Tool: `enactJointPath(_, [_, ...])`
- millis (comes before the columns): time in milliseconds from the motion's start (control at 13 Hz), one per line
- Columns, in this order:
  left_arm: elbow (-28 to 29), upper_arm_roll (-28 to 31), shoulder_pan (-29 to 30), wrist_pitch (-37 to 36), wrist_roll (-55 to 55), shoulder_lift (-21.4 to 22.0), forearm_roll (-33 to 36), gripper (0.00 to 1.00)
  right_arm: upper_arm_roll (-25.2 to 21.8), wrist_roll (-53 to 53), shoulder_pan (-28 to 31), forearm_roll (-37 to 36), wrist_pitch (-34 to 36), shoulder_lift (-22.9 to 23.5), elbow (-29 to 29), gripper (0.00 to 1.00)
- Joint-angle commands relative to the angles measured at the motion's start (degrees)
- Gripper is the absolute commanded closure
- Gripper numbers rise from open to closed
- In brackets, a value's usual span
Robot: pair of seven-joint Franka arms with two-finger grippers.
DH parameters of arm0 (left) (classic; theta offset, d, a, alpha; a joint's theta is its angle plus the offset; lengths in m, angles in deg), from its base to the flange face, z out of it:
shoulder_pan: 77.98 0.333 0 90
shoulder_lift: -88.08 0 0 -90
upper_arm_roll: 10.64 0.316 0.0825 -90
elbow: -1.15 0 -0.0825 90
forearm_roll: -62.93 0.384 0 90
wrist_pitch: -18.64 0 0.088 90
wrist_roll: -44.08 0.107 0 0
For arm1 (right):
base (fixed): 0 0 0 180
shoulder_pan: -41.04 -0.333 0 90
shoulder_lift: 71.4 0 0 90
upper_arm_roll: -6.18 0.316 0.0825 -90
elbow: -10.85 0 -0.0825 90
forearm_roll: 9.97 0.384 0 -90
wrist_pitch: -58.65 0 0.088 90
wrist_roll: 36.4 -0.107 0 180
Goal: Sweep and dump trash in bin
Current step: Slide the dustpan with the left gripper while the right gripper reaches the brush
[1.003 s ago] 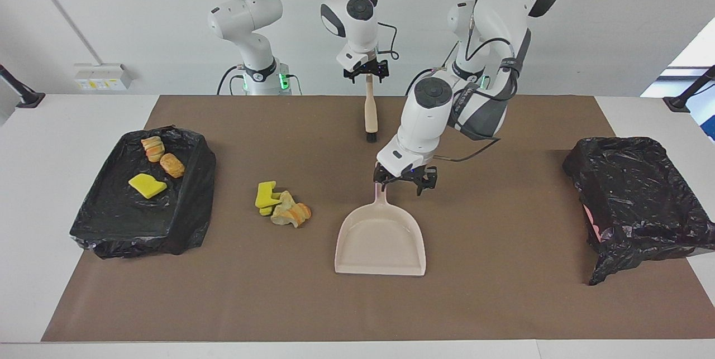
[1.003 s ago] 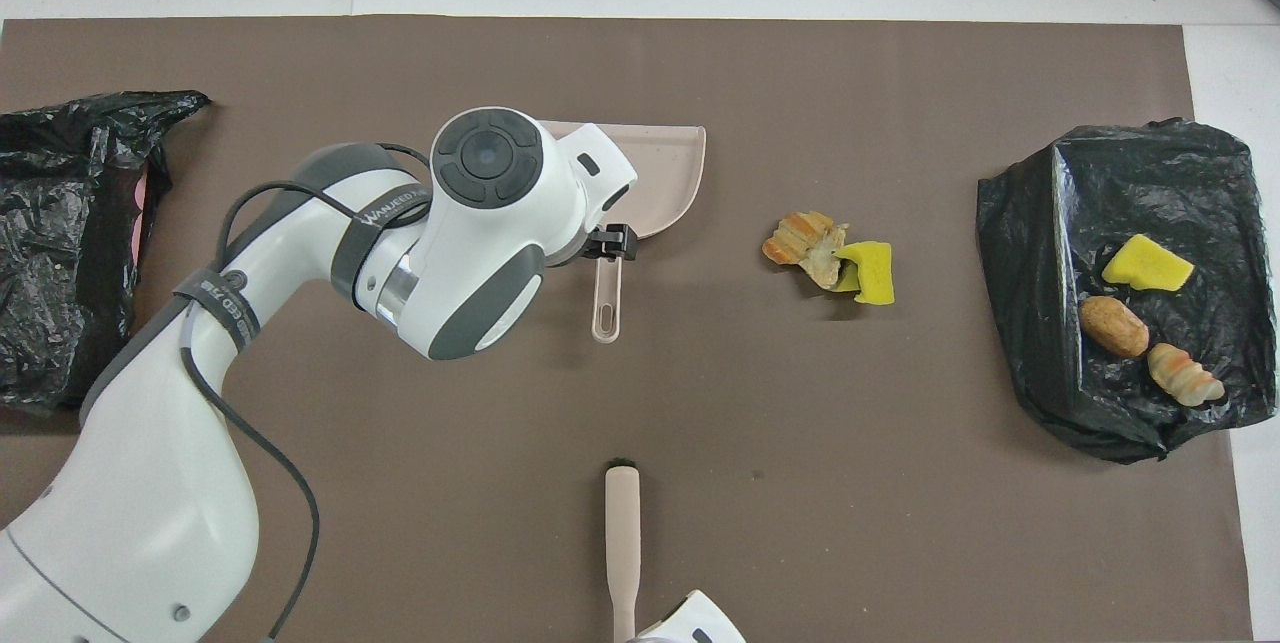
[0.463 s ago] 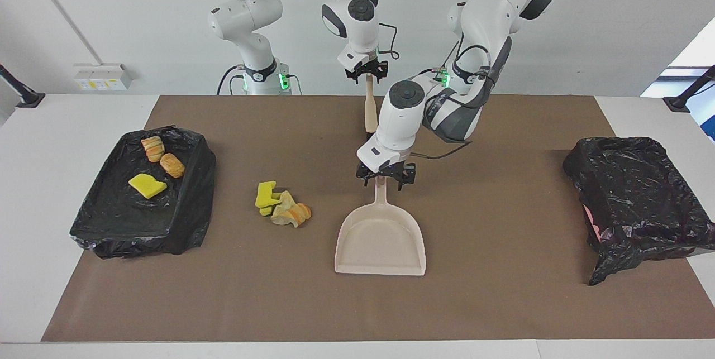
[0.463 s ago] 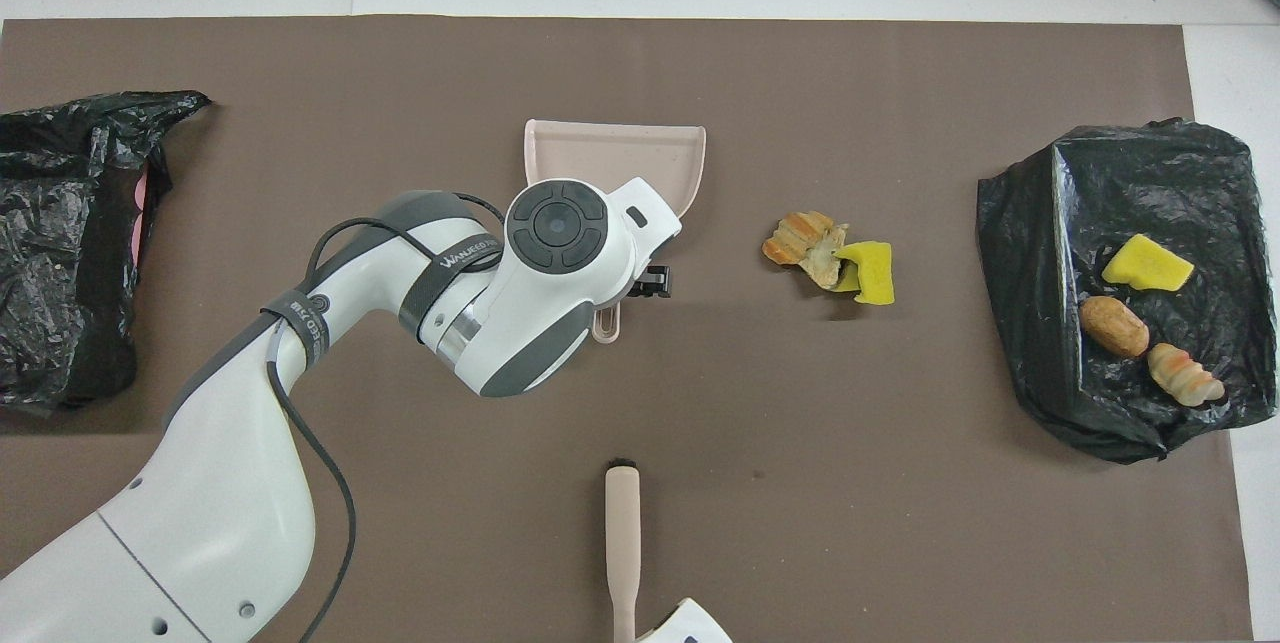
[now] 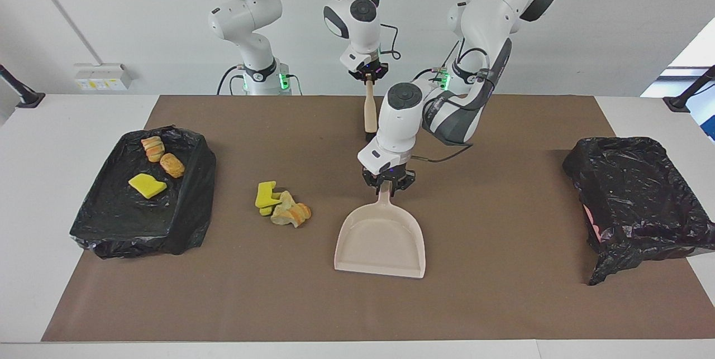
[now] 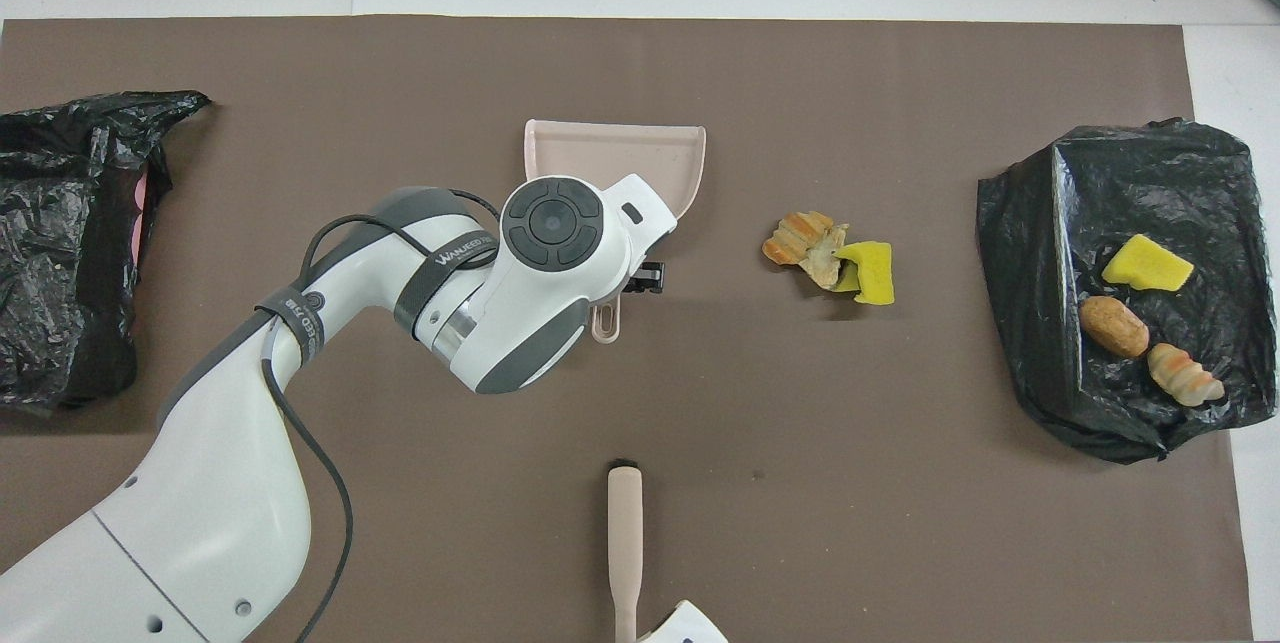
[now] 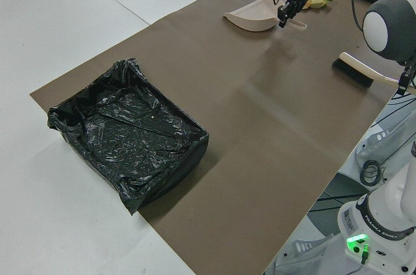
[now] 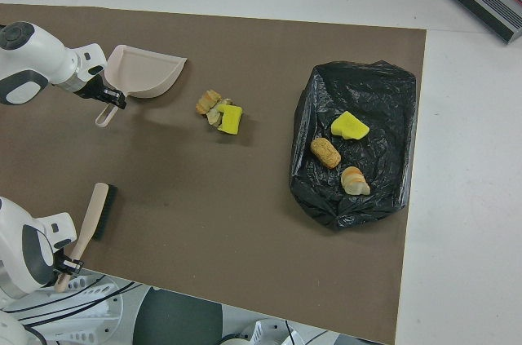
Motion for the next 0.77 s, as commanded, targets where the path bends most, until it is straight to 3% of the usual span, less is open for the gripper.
enactJointPath(0, [-0.22,-0.08,0.33,0.15,1.90,1.11,1.54,1.00,-0.62,0.11,3.23,0.08,6.61,-2.59,-2.86,1.00])
enactJointPath(154, [-1.10,-0.08,0.51,-1.60,6.81,1.72,1.54,1.00,-0.70,1.16,5.96,-0.97,12.58,-6.62,-3.22,1.00])
enactJointPath(386, [-1.19,-0.08,2.79,-4.33,22.88,3.22,0.93,1.00,-0.70,2.39,11.23,-2.03,19.36,-11.99,-3.66,1.00])
enactJointPath(695, [-1.28,0.10,3.41,-7.75,41.52,3.66,0.75,1.00,-1.05,7.12,19.22,-7.90,29.56,-13.06,-7.87,1.00])
